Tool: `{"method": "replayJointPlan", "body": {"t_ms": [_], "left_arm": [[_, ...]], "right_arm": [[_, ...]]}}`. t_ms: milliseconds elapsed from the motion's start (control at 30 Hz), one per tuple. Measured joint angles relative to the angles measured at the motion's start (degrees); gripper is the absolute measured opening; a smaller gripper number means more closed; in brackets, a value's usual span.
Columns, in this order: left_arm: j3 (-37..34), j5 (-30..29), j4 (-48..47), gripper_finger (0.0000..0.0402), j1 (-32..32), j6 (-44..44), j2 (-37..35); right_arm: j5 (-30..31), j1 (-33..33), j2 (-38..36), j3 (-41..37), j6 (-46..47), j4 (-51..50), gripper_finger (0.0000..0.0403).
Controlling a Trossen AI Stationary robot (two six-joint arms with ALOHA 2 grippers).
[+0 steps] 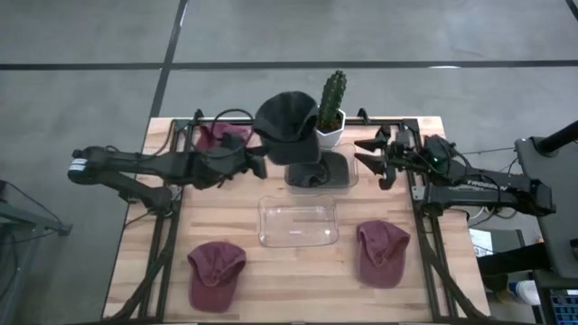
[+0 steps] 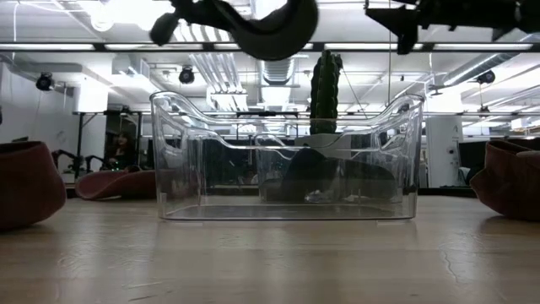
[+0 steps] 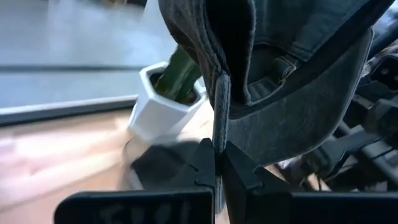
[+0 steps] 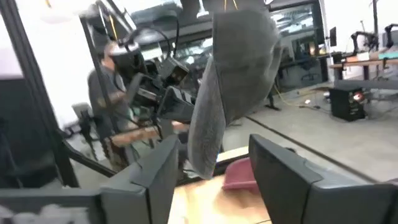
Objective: Pick & Place hat
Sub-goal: Put the black cap into the top transparent bin
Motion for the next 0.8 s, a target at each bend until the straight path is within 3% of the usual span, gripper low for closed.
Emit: {"method": "replayJointPlan", "body": {"t_ms": [200,433,800], "left_arm": [[0.0,-0.1,12.4,0.0006,2.0,9.0,4.1],[1.1,-0.2,12.8,0.0006,2.7,11.3,6.1],[1.1,-3.8,10.9,0.0005,3.0,14.0,5.4]], "right_arm": [[1.8,0.0,8.1,10.7,-6.5,-13.8,0.0207],[7.3,0.0,15.7,20.5,-9.5,-22.2,0.0199],[7.1,0.0,24.0,30.2,-11.1,-29.2,0.0199]]}}
